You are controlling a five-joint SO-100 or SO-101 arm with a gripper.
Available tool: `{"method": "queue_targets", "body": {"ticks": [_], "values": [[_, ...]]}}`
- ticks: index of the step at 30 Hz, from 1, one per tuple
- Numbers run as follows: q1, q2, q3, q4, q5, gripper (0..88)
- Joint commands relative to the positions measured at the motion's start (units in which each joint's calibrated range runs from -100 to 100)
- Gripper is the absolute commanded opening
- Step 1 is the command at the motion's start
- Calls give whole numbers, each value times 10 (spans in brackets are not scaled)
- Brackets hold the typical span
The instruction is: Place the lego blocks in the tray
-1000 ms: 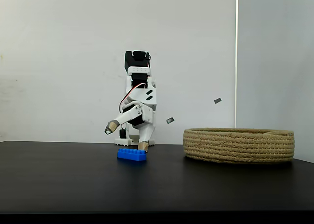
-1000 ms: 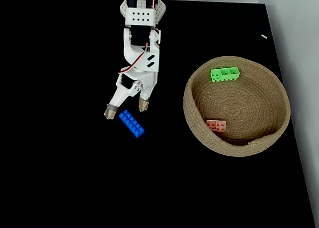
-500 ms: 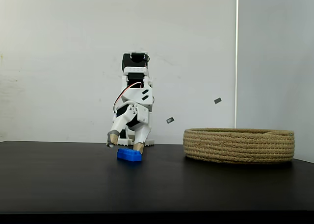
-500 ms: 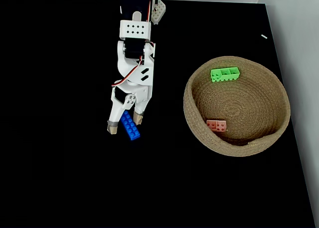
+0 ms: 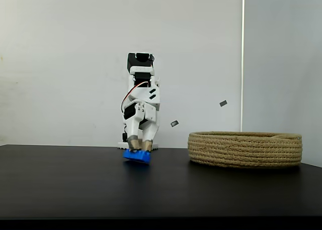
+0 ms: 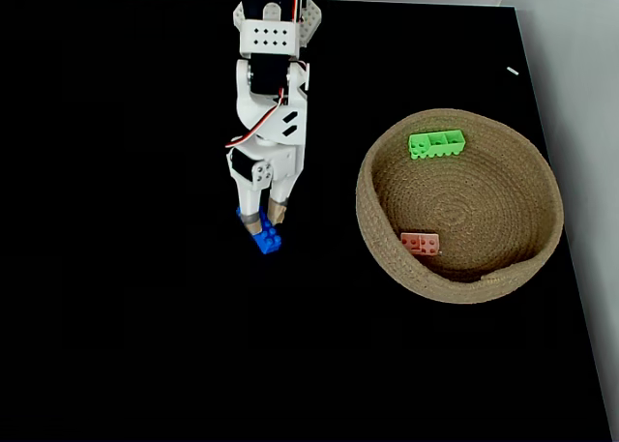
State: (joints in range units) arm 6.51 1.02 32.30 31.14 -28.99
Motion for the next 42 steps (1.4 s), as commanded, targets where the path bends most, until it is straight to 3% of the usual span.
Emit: {"method": "queue_targets", "body": {"ticks": [1, 8, 15, 23, 26, 30, 36, 42], "values": [[-44, -177, 76, -6, -4, 0], [-156, -350, 160, -10, -33, 0], [-214, -358, 102, -11, -38, 0], [-312, -349, 173, -134, -20, 3], [-327, -352, 205, -153, 18, 112], [-328, -351, 224, -155, 20, 219], [-308, -340, 225, -156, 19, 312], [-229, -305, 203, -155, 42, 336]]}}
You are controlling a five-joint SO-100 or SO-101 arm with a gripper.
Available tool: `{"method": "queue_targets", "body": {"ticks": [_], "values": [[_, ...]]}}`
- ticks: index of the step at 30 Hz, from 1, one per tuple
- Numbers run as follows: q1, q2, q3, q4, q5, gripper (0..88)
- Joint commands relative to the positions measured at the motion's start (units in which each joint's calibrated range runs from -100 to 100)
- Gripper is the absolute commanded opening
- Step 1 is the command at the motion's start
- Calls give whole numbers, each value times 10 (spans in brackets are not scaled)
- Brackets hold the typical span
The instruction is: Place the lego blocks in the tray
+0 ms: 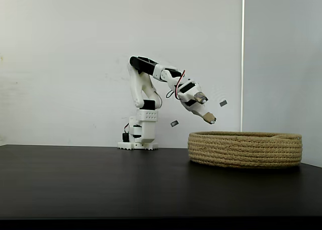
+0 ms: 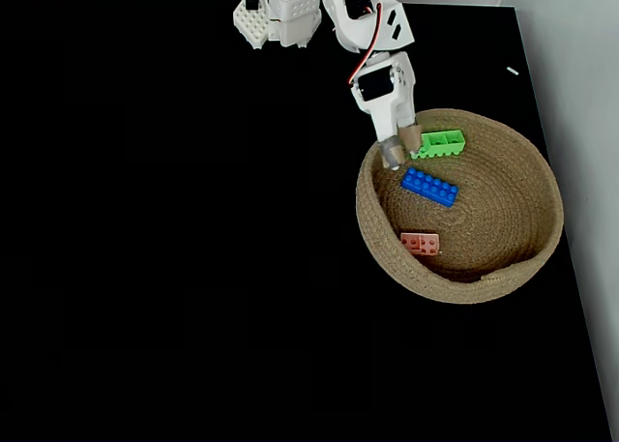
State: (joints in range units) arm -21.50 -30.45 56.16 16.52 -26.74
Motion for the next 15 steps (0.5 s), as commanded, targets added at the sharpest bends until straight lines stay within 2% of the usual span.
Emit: {"method": "queue_targets", "body": {"ticks": [1, 6, 8, 11, 15], "values": [[72, 19, -40, -9, 29, 332], [149, 48, -27, -9, 31, 293], [177, 54, -14, -9, 24, 184], [214, 71, 2, -9, 42, 14], [287, 90, 12, -10, 56, 3]]}}
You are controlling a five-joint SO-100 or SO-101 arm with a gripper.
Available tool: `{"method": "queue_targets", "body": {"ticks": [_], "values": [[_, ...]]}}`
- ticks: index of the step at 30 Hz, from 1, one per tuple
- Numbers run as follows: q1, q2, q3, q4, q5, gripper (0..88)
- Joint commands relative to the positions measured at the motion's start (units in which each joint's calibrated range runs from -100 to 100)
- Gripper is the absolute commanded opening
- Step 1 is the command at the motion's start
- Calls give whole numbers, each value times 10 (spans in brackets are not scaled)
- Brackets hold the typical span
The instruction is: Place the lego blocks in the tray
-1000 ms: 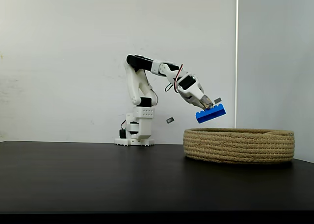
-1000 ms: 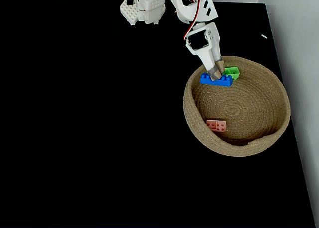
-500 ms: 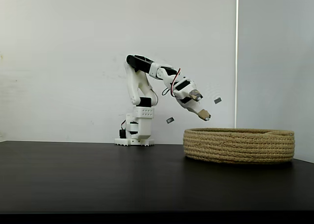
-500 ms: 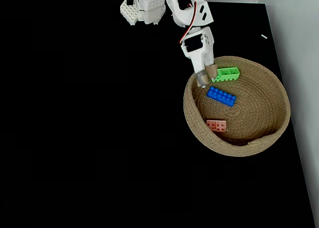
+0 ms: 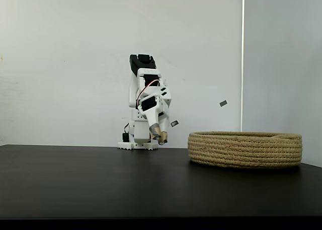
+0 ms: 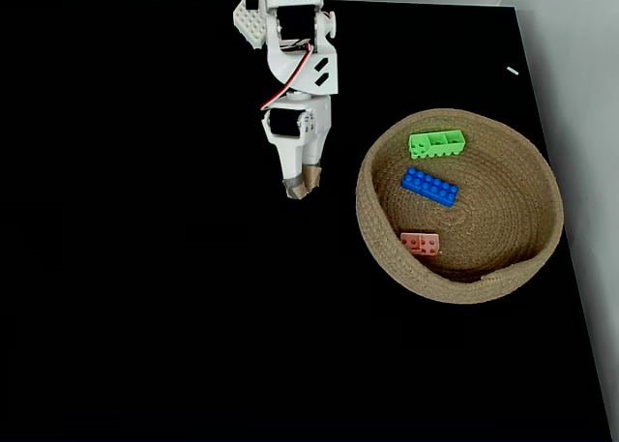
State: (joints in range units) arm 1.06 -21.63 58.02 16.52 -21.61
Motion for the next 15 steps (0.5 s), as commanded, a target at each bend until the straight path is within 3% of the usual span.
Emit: {"method": "queue_targets", "body": {"ticks": [1, 9, 15], "values": [[81, 9, -8, -17, 2, 3], [189, 80, 2, -64, 34, 2], [191, -24, 156, -207, 83, 2]]}}
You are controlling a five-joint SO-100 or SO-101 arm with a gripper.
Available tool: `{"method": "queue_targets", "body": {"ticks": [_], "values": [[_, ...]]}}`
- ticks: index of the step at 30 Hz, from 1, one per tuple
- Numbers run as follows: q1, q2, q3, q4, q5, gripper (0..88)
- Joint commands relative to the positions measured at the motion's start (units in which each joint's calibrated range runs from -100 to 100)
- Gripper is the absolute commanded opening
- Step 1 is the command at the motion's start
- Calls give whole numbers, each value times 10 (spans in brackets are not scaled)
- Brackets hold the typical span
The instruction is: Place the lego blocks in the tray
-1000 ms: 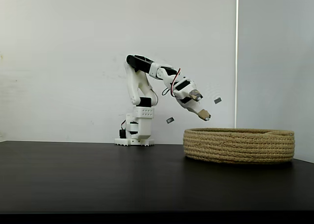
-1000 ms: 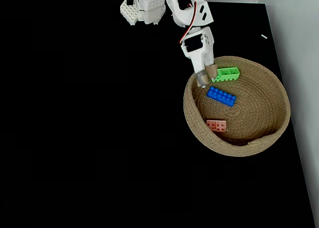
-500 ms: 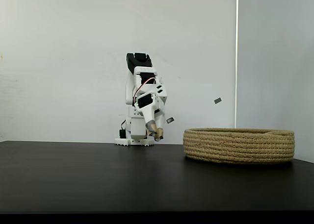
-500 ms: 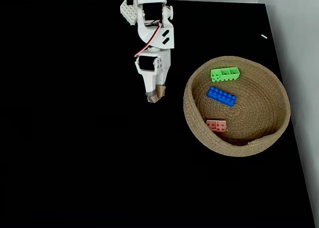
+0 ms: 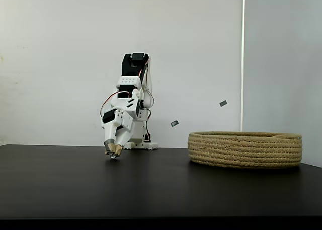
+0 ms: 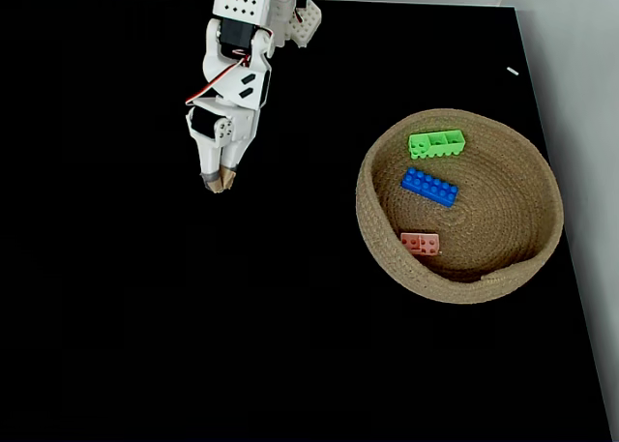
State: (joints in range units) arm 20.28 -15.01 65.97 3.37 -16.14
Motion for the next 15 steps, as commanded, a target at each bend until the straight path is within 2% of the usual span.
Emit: {"method": "queue_targets", "body": {"ticks": [1, 6, 9, 15], "values": [[-9, -124, 117, -97, 33, 2], [-63, -346, 309, -132, 56, 2], [-77, -450, 334, -34, 67, 2], [-87, -556, 339, 71, 63, 1]]}}
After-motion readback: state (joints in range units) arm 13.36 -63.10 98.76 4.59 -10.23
